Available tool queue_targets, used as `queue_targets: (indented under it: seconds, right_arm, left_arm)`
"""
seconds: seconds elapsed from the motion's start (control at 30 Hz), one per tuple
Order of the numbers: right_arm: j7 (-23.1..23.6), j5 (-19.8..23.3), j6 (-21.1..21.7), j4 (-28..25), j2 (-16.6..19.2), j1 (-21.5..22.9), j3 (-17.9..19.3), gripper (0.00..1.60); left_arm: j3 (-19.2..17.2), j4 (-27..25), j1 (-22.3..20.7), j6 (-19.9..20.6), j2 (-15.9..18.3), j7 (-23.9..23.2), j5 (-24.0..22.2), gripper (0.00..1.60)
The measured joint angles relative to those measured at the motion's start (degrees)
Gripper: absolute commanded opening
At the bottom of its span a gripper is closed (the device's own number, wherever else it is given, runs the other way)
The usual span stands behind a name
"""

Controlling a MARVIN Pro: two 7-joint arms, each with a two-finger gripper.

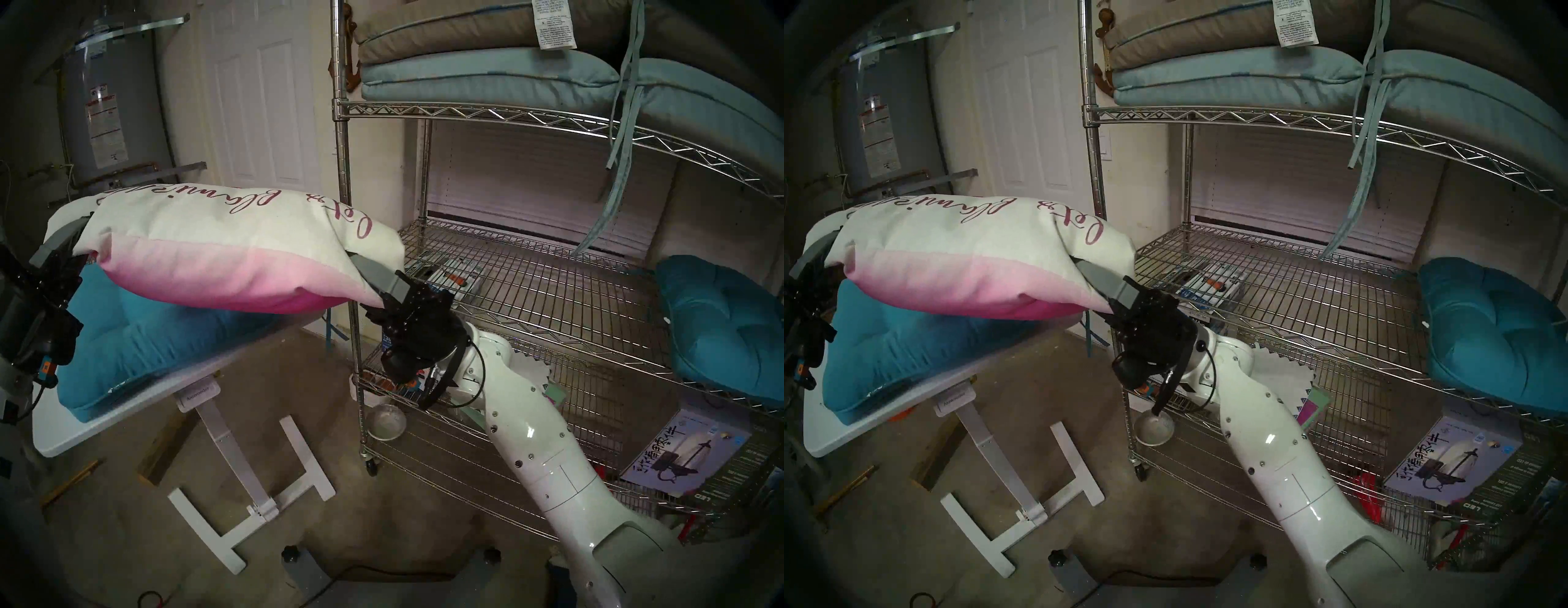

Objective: Put cushion on the shelf

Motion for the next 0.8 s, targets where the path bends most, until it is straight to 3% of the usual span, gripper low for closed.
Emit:
queue_targets:
  seconds: [0.8]
  right_arm:
    - [-0.52, 0.28, 1.62, -13.07, 8.71, -7.31, 13.11, 0.0]
  left_arm:
    - [5.49, -0.17, -5.37, -9.74, 7.25, 2.31, -4.51, 0.0]
